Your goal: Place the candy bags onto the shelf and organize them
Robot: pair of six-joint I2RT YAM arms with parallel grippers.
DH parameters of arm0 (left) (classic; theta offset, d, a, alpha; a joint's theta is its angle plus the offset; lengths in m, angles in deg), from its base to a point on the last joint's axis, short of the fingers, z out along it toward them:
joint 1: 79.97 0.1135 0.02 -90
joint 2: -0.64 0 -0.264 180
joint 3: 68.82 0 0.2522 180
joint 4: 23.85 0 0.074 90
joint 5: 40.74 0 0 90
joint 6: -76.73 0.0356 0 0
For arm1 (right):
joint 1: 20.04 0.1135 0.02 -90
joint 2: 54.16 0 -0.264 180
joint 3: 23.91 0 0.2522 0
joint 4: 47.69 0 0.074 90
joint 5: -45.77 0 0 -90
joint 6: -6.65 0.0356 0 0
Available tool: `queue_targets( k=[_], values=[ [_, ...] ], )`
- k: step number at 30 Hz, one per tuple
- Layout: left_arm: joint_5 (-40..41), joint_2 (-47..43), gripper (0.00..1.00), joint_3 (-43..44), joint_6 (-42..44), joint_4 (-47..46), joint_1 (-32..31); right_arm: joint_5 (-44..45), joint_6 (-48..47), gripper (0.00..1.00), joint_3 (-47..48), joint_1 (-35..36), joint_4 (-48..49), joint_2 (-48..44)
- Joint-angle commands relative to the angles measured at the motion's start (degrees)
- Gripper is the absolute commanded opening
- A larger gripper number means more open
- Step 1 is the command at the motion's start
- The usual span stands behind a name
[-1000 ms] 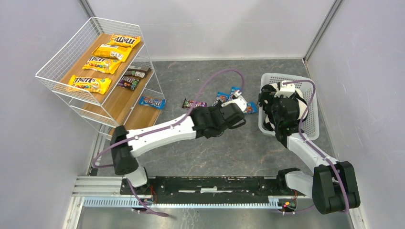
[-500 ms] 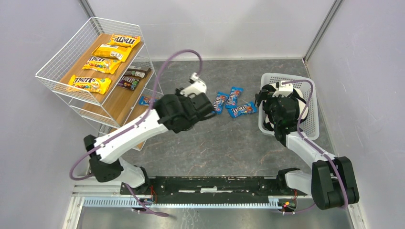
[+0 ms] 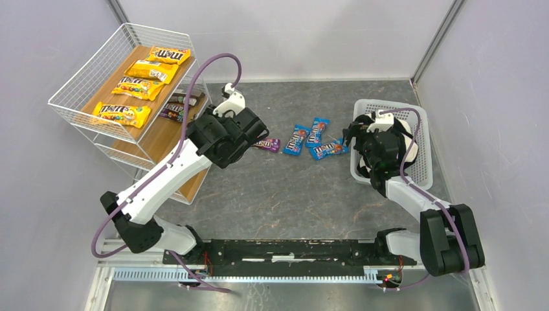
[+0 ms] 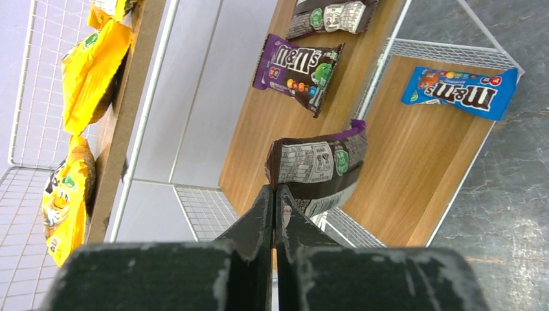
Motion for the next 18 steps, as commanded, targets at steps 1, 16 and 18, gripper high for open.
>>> queue_targets(
  k=[1, 16, 18],
  values=[
    [4.8, -2.7, 0.02, -0.1, 2.6, -0.8, 1.2, -1.6, 0.9, 0.98, 0.2, -0.2, 3.5, 1.0],
    [7.4, -9.2, 0.02, -4.5, 20.5, -14.1, 8.1, -3.6, 2.0, 0.98, 0.5, 0.0, 4.4, 3.0],
    [5.1, -9.8, 0.02, -7.3, 21.4, -15.4, 9.3, -3.7, 2.0, 0.98, 0.5, -0.1, 4.4, 3.1]
  ],
)
